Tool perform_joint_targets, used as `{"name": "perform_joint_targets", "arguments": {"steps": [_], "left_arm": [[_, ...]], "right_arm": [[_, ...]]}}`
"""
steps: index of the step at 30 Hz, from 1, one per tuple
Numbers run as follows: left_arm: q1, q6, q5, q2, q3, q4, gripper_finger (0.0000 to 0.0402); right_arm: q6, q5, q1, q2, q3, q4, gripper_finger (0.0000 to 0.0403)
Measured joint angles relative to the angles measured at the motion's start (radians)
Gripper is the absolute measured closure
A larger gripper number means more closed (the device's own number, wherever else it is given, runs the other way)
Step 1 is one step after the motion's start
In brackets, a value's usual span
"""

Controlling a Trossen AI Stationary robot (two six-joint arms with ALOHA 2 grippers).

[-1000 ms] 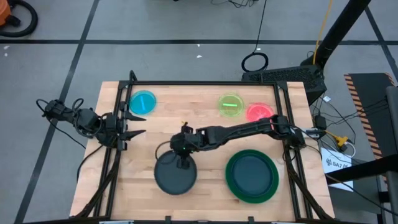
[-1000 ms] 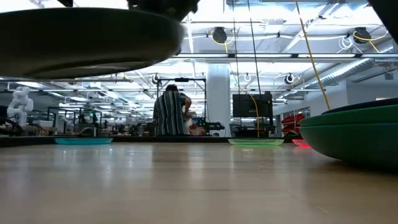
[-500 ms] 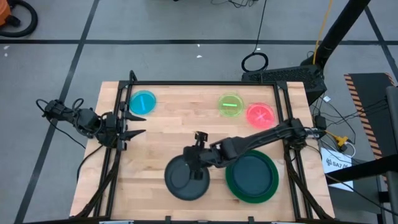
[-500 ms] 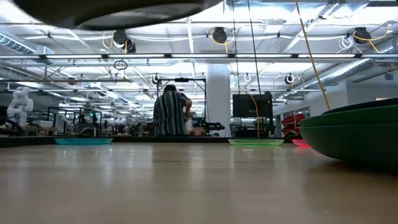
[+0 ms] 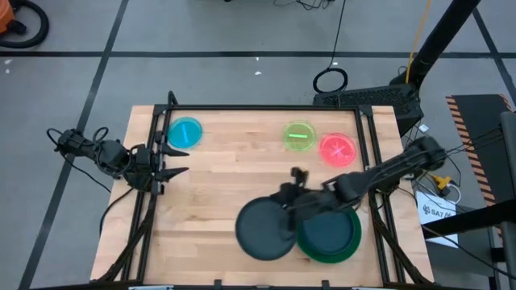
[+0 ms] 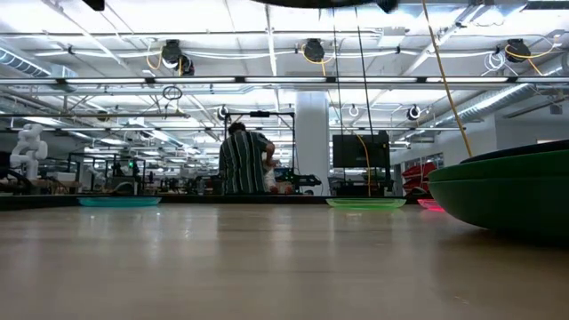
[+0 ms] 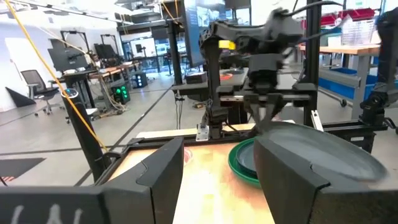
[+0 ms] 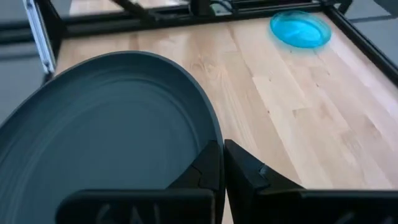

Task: Stack plastic plates
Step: Stack the dark blue plate on top of the dark blue plate

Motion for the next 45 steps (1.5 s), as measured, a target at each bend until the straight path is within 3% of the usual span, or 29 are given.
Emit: {"name": "perform_joint_targets", "arguments": {"steps": [8,12,19,31,45], "left_arm": [[0.000,0.001,0.000,0.000,0.000,-0.001,0.0201],[0.000,0.003,0.000,0.000,0.000,-0.001,0.0201],[0.000,0.003,0.000,0.000,0.000,-0.001,0.0201],[0.000,-0.004,0.000,0.000,0.000,-0.010,0.0201],[0.000,-0.033,0.000,0.005,0.000,-0.027,0.0201]], "right_arm": [[0.168,-0.107,0.001,-0.330,-0.411,0.115,0.0398],[0.244,-0.109,0.018,-0.483,-0.603,0.182,0.0398],[0.228,-0.108,0.069,-0.666,-0.835,0.246,0.0398],[0.242,-0.106,0.092,-0.814,-1.005,0.218,0.0397],[0.319,-0.186,0.092,-0.819,-1.014,0.171,0.0383]]}}
